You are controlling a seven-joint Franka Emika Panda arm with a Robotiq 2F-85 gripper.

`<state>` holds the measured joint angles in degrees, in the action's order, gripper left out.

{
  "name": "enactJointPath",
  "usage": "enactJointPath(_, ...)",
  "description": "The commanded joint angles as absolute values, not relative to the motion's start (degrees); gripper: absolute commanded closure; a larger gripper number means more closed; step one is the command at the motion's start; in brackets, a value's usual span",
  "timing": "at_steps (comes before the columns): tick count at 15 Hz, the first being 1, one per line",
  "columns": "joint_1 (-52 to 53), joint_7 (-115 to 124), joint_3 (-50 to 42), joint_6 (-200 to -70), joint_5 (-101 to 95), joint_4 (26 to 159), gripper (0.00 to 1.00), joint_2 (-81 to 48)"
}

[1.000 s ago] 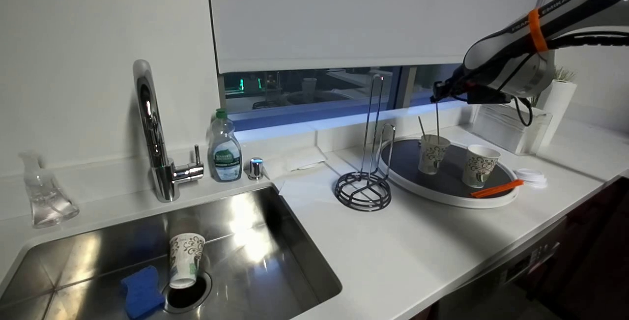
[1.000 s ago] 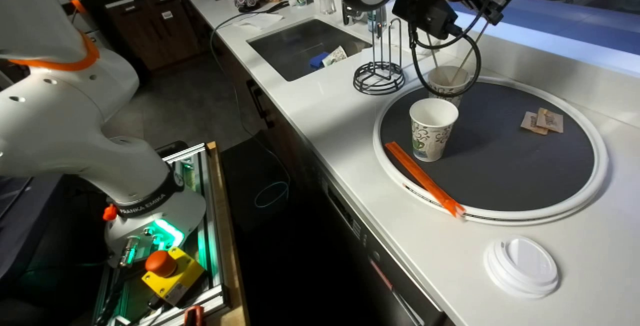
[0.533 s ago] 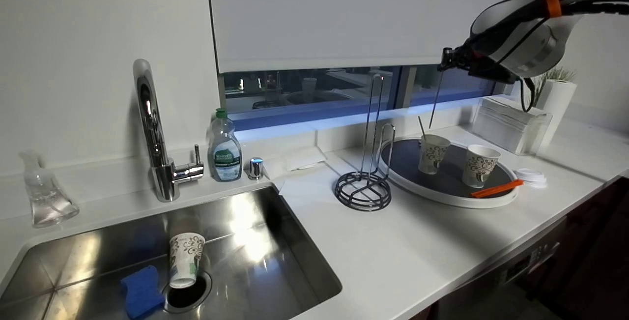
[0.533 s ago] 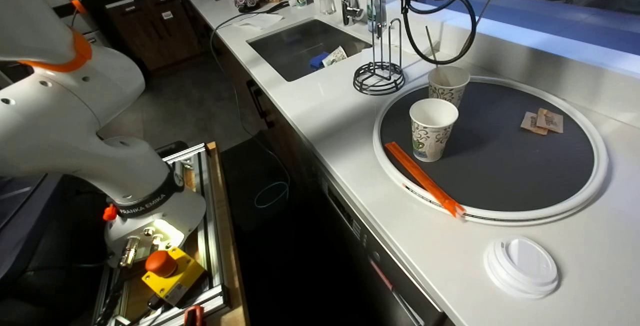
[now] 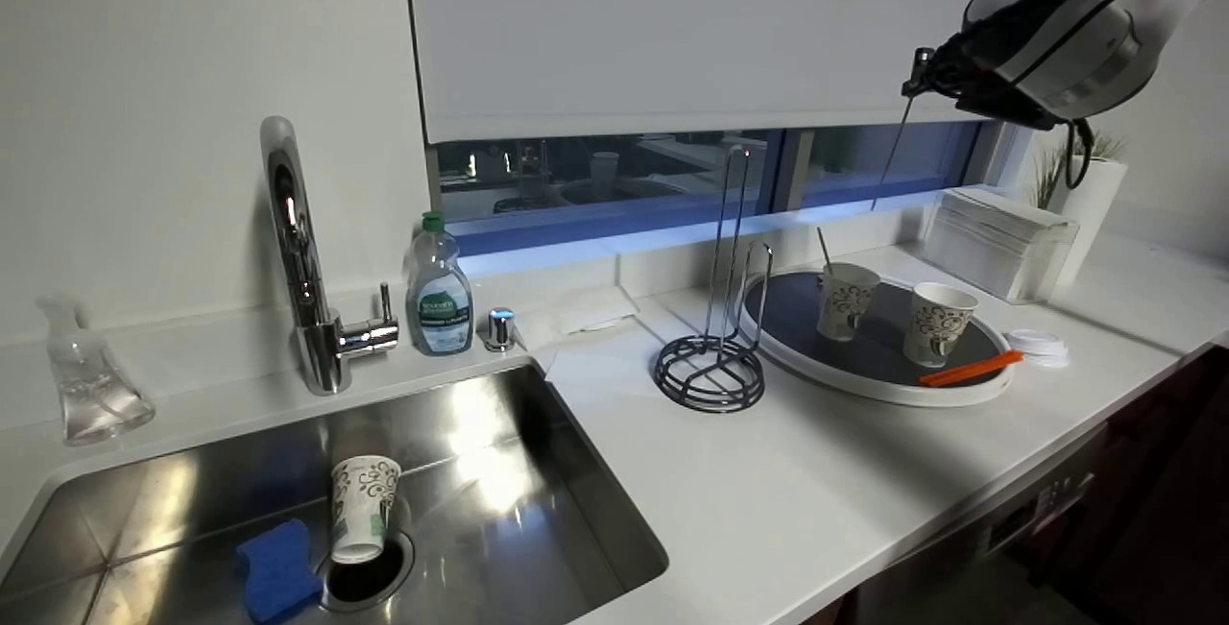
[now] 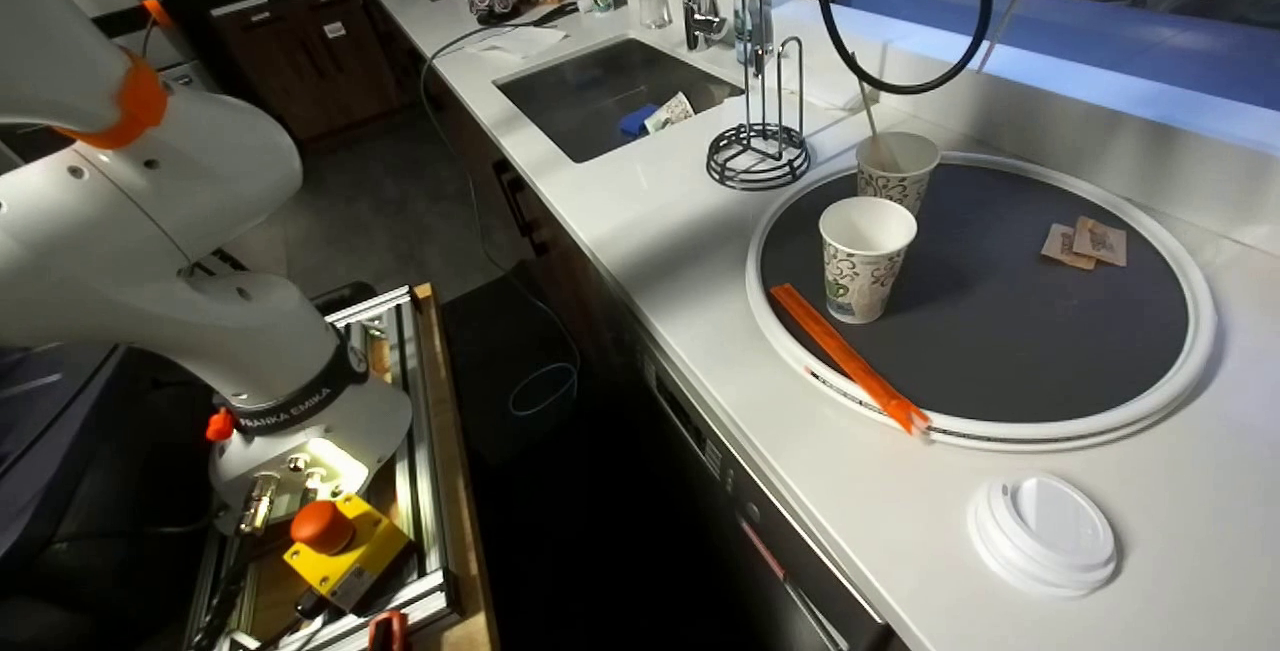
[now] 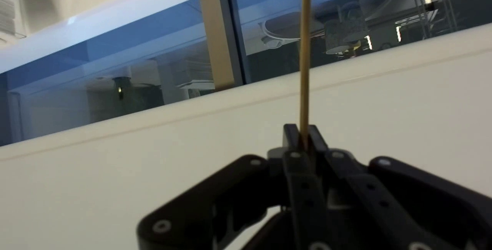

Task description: Move the cup on the right to the left then exchange the stirrers in the coffee cups.

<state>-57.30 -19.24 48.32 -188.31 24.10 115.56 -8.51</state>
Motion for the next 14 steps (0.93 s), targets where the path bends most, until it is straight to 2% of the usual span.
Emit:
enactJointPath(1, -66.91, -22.9, 55.31, -183.47, 25.03, 116.64, 0.98, -7.01)
enactJointPath(8, -82.7, -37.89, 67.56, -171.11, 32.76, 116.82, 0.98, -7.81)
enactJointPath(14, -88.74, -41.49, 69.05, -161.48, 45.19, 120.27, 0.98, -0.02)
